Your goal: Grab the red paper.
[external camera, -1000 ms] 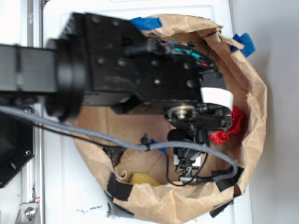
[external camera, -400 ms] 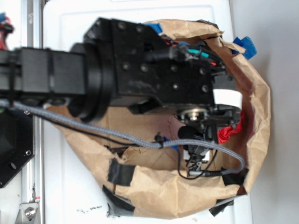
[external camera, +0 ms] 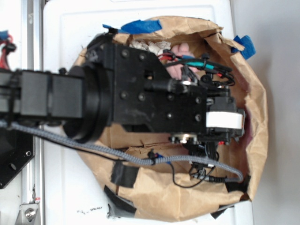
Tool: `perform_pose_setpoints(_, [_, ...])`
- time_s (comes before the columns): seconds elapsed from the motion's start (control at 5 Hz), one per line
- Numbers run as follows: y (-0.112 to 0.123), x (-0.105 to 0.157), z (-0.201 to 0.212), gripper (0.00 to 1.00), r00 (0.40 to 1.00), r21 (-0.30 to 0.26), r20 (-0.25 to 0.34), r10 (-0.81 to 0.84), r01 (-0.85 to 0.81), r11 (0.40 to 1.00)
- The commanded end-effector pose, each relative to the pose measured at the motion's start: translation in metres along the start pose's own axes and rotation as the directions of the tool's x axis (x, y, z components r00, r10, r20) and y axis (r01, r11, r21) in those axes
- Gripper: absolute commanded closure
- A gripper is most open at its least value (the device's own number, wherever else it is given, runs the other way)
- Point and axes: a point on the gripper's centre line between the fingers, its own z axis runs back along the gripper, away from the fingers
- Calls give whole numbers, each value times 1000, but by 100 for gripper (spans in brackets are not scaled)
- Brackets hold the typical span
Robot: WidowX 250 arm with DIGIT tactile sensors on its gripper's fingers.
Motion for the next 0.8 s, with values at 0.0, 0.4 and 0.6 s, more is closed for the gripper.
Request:
perform_pose_setpoints(0.0, [-4,12,16,0,991,16,70,-111,110,994])
perform_pose_setpoints(0.4, [-1,19,-1,0,995,60,37,-89,86,994])
perform_pose_setpoints(0.6, [3,23,-13,0,998,82,4,-63,62,995])
